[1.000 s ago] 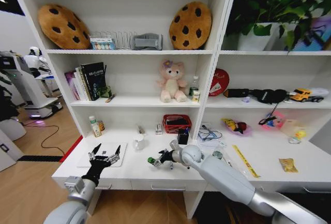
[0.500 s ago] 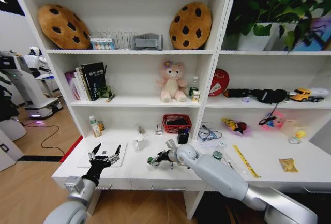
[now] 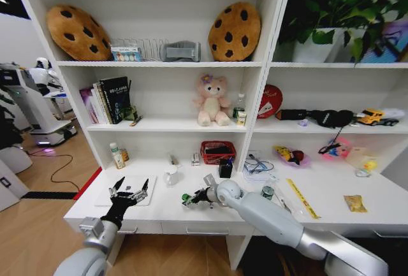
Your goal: Organize the objects on the table.
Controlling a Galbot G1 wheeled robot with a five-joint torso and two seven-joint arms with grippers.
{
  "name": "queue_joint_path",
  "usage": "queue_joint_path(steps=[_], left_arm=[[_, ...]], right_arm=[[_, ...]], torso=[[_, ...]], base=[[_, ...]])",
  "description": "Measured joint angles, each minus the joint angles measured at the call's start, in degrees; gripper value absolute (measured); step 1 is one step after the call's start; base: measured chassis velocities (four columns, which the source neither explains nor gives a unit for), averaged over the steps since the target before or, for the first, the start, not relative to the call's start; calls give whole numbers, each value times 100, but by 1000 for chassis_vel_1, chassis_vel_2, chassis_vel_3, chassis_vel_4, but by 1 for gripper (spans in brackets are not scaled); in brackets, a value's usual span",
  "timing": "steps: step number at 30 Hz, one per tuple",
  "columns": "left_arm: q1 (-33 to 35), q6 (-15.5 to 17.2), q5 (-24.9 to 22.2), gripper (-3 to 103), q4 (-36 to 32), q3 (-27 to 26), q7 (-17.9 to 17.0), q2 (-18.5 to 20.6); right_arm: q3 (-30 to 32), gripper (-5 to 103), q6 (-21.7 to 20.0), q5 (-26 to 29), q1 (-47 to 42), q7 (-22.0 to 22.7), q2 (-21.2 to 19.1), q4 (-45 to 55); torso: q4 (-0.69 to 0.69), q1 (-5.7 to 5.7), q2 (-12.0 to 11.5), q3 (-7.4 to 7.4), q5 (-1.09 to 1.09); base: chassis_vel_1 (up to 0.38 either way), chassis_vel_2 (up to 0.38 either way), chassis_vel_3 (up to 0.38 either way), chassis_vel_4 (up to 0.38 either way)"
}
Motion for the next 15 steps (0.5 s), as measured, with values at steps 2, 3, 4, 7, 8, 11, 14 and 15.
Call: queue_joint_path(steps=[2, 3, 4, 7, 8, 11, 14, 15], left_arm=[[0, 0, 0, 100, 0, 0, 0, 0], [0, 0, 0, 100, 0, 0, 0, 0], [0, 0, 0, 100, 0, 0, 0, 0], [0, 0, 0, 100, 0, 0, 0, 0], [0, 0, 0, 100, 0, 0, 0, 0], [0, 0, 0, 100, 0, 0, 0, 0], [0, 0, 0, 100, 0, 0, 0, 0], [0, 0, 0, 100, 0, 0, 0, 0]], right_arm=[[0, 100, 2, 1, 0, -12, 29, -44], [-2, 100, 6, 0, 2, -30, 59, -86], [-2, 100, 6, 0, 2, -30, 59, -86], [-6, 100, 15, -4, 10, -60, 101, -152], [-5, 101, 19, -8, 12, -90, 103, -176], [7, 95, 24, -55, 11, -248, 62, -205], [59, 93, 27, -167, -13, -546, -6, -242], [93, 93, 27, -228, -31, -690, -33, -262]], torso=[[0, 0, 0, 0, 0], [-1, 0, 0, 0, 0], [-1, 0, 0, 0, 0], [0, 0, 0, 0, 0], [-1, 0, 0, -1, 0], [-1, 0, 1, -1, 0], [0, 0, 0, -1, 1], [0, 0, 1, -1, 2]], base=[[0, 0, 0, 0], [0, 0, 0, 0], [0, 0, 0, 0], [0, 0, 0, 0], [0, 0, 0, 0], [0, 0, 0, 0], [0, 0, 0, 0], [0, 0, 0, 0]])
